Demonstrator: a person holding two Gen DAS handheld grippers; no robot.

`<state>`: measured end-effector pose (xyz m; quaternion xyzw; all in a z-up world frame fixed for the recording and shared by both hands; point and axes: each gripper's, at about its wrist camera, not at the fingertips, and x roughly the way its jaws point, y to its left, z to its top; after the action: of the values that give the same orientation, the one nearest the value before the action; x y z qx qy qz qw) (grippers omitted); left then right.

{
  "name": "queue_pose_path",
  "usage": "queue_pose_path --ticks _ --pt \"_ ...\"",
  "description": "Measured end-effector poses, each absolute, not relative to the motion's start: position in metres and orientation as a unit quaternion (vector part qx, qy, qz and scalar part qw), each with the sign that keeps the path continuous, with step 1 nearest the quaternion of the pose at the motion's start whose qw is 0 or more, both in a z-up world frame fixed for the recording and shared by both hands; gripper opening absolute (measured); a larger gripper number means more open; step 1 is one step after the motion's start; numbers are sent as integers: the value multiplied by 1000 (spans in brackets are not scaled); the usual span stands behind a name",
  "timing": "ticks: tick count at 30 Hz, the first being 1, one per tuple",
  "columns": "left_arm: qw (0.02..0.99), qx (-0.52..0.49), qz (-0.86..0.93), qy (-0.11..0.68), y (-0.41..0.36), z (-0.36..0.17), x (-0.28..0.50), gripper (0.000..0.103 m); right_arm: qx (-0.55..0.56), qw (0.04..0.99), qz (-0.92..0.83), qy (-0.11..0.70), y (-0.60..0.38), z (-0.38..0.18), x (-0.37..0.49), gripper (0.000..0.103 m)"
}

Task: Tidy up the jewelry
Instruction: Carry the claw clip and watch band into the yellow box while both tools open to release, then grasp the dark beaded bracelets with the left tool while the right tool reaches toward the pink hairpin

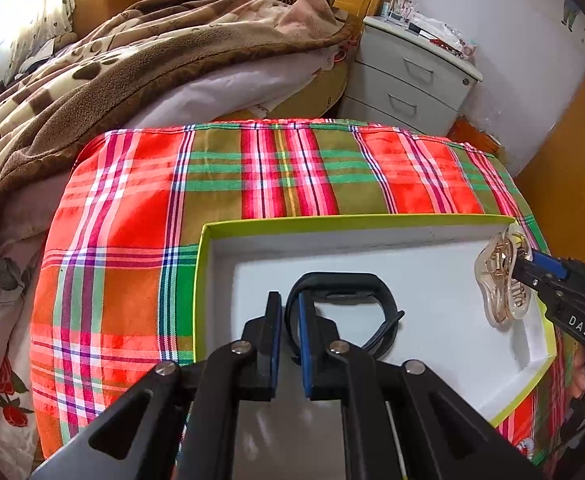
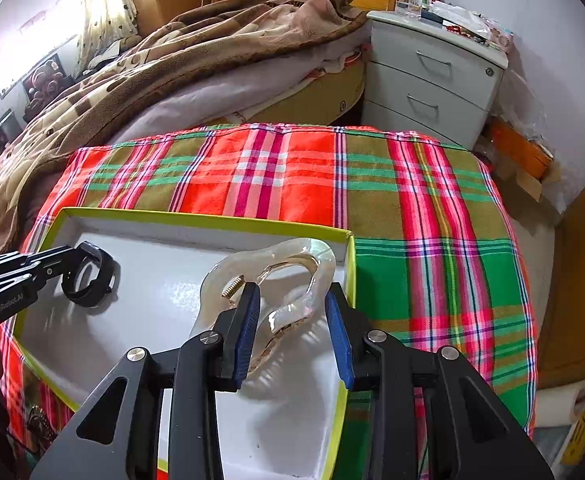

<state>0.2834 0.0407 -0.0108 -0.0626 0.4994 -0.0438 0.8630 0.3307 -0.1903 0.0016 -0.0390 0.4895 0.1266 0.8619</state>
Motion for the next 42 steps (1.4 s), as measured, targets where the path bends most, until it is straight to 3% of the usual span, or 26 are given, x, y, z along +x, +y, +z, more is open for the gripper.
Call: queue_pose_path --ticks 3,16,28,42 --pt "863 -64 -47 498 41 -8 282 22 -32 863 125 489 -192 3 331 38" --pt "875 -75 -68 473 42 18 259 35 -14 879 132 459 -196 29 309 41" --pt "889 -73 -85 443 56 41 188 38 18 900 141 411 -207 57 241 41" --pt "874 -97 -82 470 71 12 110 39 30 907 156 391 -194 49 162 41"
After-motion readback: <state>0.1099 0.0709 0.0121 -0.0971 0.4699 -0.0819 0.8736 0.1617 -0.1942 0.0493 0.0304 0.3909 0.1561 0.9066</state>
